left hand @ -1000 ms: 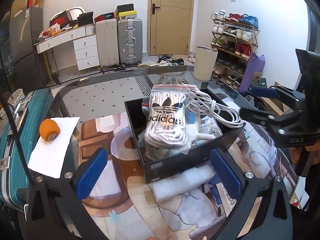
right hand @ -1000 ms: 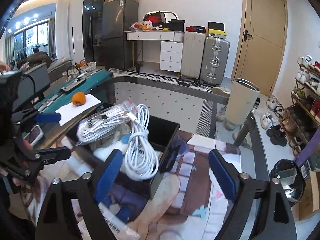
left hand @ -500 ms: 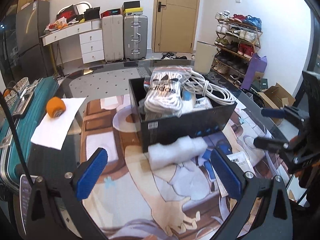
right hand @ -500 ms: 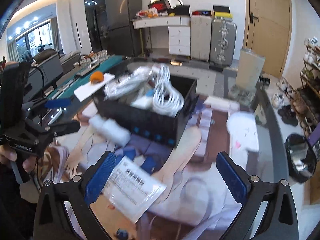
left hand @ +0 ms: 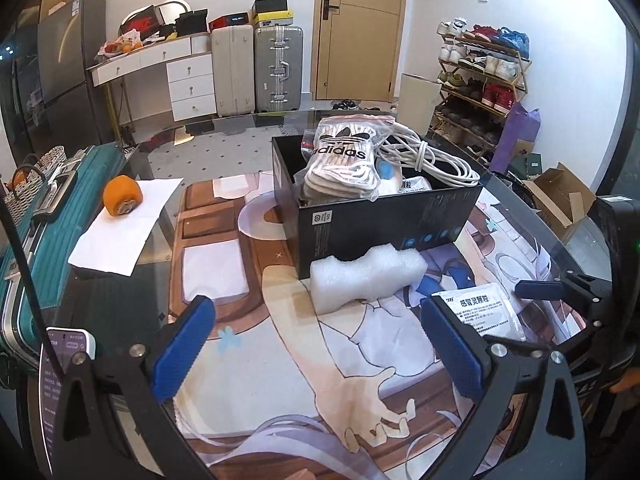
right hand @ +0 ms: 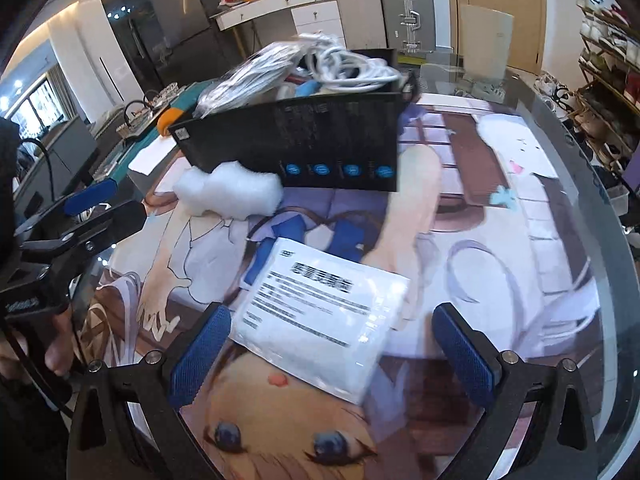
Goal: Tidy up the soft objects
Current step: 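Move the right gripper to the white granule packet while the left moves to the foam piece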
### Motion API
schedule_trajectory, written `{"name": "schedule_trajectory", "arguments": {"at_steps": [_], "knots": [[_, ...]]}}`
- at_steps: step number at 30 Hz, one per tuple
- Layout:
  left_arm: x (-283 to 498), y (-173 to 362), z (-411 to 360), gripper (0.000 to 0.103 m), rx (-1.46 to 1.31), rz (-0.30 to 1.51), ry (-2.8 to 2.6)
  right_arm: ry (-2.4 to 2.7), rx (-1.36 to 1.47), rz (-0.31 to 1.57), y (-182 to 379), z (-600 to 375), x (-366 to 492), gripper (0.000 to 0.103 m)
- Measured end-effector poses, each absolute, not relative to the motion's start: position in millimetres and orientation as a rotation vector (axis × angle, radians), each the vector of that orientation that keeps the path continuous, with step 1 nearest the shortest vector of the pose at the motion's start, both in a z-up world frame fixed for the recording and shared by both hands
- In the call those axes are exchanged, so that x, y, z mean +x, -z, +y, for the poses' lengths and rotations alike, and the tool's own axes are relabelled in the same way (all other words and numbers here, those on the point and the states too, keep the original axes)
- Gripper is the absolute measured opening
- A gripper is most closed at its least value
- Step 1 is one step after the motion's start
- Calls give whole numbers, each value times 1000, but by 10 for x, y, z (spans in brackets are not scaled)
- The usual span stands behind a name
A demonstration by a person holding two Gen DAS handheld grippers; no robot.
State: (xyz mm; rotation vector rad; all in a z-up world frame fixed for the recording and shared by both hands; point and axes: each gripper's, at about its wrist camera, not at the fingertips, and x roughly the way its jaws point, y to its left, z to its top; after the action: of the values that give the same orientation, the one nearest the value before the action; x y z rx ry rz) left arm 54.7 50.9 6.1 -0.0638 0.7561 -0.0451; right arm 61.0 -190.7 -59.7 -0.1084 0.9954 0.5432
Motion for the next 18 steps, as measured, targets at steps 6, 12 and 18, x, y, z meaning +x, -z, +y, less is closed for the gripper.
{"name": "schedule_trajectory", "arguments": {"at_steps": [6,12,18], "knots": [[544,-34,557,103,-65,761,35,-475,-199,955,649,-1638,552,102],[575,15,593,103,-78,773,28,-467,-243,946,677,-1807,572,102],[626,64,561,103,-77,784,42,-467,-246,952,685,-2034,701,102]]}}
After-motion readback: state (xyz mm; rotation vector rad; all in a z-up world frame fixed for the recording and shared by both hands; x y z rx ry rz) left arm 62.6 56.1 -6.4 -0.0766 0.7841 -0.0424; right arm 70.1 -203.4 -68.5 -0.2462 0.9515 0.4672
